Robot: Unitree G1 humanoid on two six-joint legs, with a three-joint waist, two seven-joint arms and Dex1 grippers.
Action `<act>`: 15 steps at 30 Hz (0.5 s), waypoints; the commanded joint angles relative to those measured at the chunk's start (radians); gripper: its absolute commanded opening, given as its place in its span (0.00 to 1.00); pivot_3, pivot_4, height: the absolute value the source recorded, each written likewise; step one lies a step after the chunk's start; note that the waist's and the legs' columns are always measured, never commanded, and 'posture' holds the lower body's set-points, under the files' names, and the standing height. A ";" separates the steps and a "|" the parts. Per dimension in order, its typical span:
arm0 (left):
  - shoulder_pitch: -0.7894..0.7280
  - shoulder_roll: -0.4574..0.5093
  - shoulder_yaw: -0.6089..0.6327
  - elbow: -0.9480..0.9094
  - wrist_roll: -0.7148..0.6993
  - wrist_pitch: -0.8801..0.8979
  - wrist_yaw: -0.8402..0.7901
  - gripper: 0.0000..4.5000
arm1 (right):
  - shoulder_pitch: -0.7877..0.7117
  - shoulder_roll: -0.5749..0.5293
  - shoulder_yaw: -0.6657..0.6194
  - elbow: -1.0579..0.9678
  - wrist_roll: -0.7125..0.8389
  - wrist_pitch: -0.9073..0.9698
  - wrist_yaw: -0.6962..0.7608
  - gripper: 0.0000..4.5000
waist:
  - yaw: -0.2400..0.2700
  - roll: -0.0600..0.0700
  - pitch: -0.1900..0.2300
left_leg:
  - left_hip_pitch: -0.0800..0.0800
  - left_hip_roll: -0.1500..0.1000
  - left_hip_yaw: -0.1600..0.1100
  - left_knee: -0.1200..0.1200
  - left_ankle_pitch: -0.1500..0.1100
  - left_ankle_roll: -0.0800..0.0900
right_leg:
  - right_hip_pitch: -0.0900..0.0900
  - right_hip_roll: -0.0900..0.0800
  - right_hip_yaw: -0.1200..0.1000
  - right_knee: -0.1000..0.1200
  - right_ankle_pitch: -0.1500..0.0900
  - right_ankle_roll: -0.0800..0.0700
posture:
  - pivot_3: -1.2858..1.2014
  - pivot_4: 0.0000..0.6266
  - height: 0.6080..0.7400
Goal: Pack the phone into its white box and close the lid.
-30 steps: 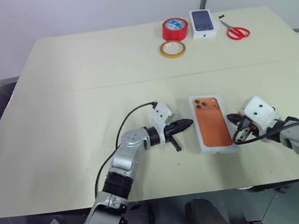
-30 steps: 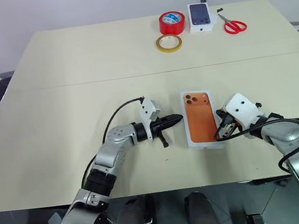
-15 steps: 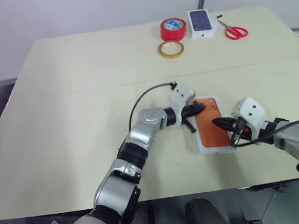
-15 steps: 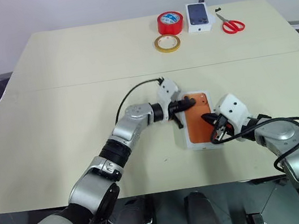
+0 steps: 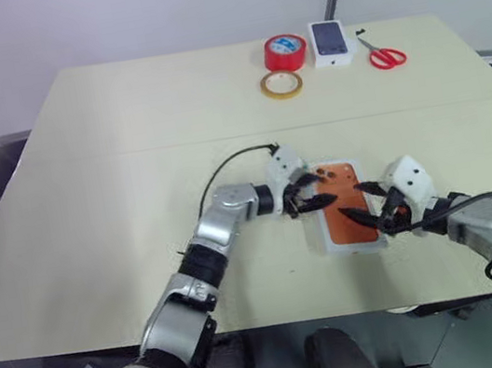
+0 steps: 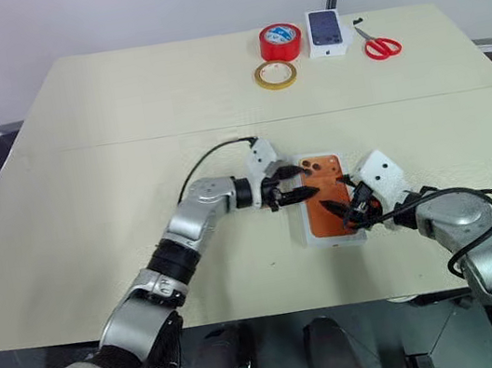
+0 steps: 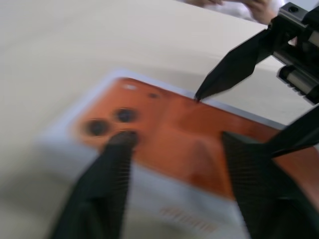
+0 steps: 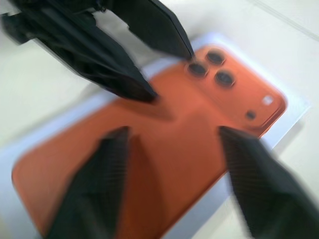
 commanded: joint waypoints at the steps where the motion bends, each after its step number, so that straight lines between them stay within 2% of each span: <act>1: 0.000 0.106 0.082 -0.241 -0.065 0.106 -0.011 0.99 | -0.054 -0.018 -0.082 -0.044 0.100 0.008 0.042 1.00 | 0.001 0.000 0.000 | 0.000 0.000 0.000 0.000 0.000 0.000 | 0.000 0.000 0.000 0.000 0.000 0.000 | 0.52 0.24 0.91; 4: 0.031 0.197 0.105 -0.356 -0.105 0.199 -0.029 0.99 | -0.086 -0.025 -0.086 -0.050 0.116 -0.015 0.063 1.00 | 0.004 0.000 0.000 | 0.000 0.000 0.000 0.000 0.000 0.000 | 0.000 0.000 0.000 -0.001 0.000 0.000 | 0.52 0.24 0.91; 7: 0.134 0.306 0.196 -0.423 -0.173 0.191 -0.074 0.99 | -0.149 -0.013 -0.058 0.006 0.075 -0.070 0.052 1.00 | 0.002 0.001 0.000 | 0.000 -0.001 0.000 0.000 0.000 0.000 | 0.001 -0.002 0.000 -0.001 0.000 0.000 | 0.52 0.24 0.91; 11: 0.255 0.391 0.254 -0.455 -0.190 0.191 -0.047 0.99 | -0.107 -0.035 -0.034 0.087 0.002 -0.188 0.097 1.00 | 0.006 0.000 0.000 | 0.000 -0.001 0.001 0.000 0.000 0.000 | 0.000 -0.002 -0.001 -0.001 0.000 0.000 | 0.52 0.24 0.91; 15: 0.390 0.460 0.303 -0.533 -0.197 0.177 -0.034 0.99 | -0.028 -0.077 -0.070 0.143 -0.013 -0.253 0.164 1.00 | 0.005 0.000 0.000 | 0.000 -0.004 0.001 0.000 0.000 0.000 | 0.001 -0.006 -0.001 -0.002 0.000 0.000 | 0.52 0.24 0.91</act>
